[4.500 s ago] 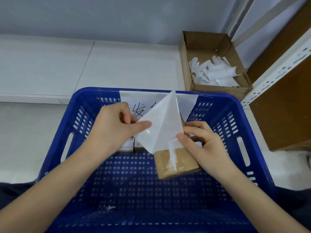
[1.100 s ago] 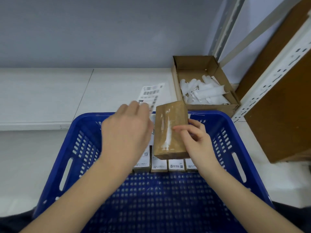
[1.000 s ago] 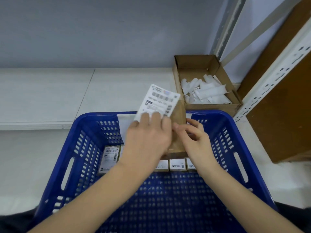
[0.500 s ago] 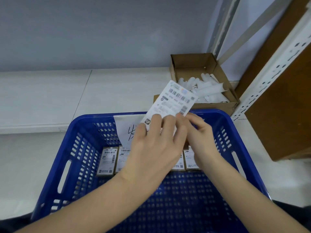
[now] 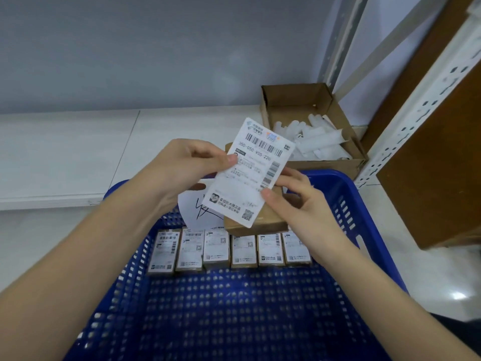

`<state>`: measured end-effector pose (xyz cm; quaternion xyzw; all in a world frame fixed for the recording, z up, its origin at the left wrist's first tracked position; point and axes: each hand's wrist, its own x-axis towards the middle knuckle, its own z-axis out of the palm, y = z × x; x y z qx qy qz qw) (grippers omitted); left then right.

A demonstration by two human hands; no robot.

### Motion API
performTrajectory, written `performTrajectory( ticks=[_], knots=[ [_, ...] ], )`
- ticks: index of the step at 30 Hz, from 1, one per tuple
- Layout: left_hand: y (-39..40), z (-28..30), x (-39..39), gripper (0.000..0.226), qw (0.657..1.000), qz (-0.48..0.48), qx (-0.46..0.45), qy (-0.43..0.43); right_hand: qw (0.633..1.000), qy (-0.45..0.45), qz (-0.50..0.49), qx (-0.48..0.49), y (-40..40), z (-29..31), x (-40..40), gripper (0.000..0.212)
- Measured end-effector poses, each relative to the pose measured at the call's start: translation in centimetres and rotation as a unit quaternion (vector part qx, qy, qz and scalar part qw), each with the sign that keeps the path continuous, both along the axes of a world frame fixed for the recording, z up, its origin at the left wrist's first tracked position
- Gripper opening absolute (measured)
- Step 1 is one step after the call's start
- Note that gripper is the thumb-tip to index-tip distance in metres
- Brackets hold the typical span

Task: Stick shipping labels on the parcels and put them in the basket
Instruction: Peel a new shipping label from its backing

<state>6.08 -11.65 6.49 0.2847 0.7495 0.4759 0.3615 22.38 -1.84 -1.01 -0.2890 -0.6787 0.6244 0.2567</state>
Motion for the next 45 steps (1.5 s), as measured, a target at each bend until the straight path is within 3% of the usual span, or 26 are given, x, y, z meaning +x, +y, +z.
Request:
performTrajectory(
  ticks=[4, 7, 9, 12, 14, 17, 23, 29, 45],
  knots=[
    [-0.3, 1.5, 0.0, 0.017, 0.998, 0.014, 0.030, 0.044, 0.997, -0.028, 0.056, 0.052, -0.7, -0.8, 0.4, 0.031],
    [-1.5, 3.7, -1.9, 0.012, 0.993, 0.069, 0.091, 0.043, 0.999, -0.036, 0.027, -0.008, -0.7, -1.4, 1.1, 0.032],
    [-2.5, 3.9, -2.8, 0.018, 0.993, 0.079, 0.084, -0.006, 1.000, -0.019, 0.015, -0.008, -0.7, -1.7, 1.4, 0.038],
    [-3.5, 0.1, -1.7, 0.032, 0.991, 0.039, -0.004, -0.126, 0.999, 0.039, 0.022, -0.004, -1.4, -1.7, 0.9, 0.047],
    [-3.5, -2.3, -0.3, 0.038, 0.977, 0.048, 0.002, -0.207, 0.998, 0.062, 0.020, -0.005, -2.0, -1.8, 0.5, 0.049],
    [-3.1, -4.2, 0.5, 0.040, 0.965, 0.066, 0.031, -0.252, 0.997, 0.070, 0.018, -0.009, -2.5, -2.3, 0.5, 0.053],
    [-2.8, -5.5, 0.8, 0.014, 0.969, 0.093, 0.029, -0.227, 0.995, 0.053, 0.015, -0.087, -2.5, -2.3, 0.3, 0.036],
    [-2.9, -5.9, 0.4, 0.027, 0.965, 0.109, 0.039, -0.235, 0.997, 0.035, 0.025, -0.060, -2.5, -2.5, 0.2, 0.039],
    [-2.0, -6.8, 1.1, 0.017, 0.976, 0.161, 0.020, -0.146, 0.994, 0.041, 0.008, -0.102, -2.5, -2.8, -0.1, 0.035]
  ],
)
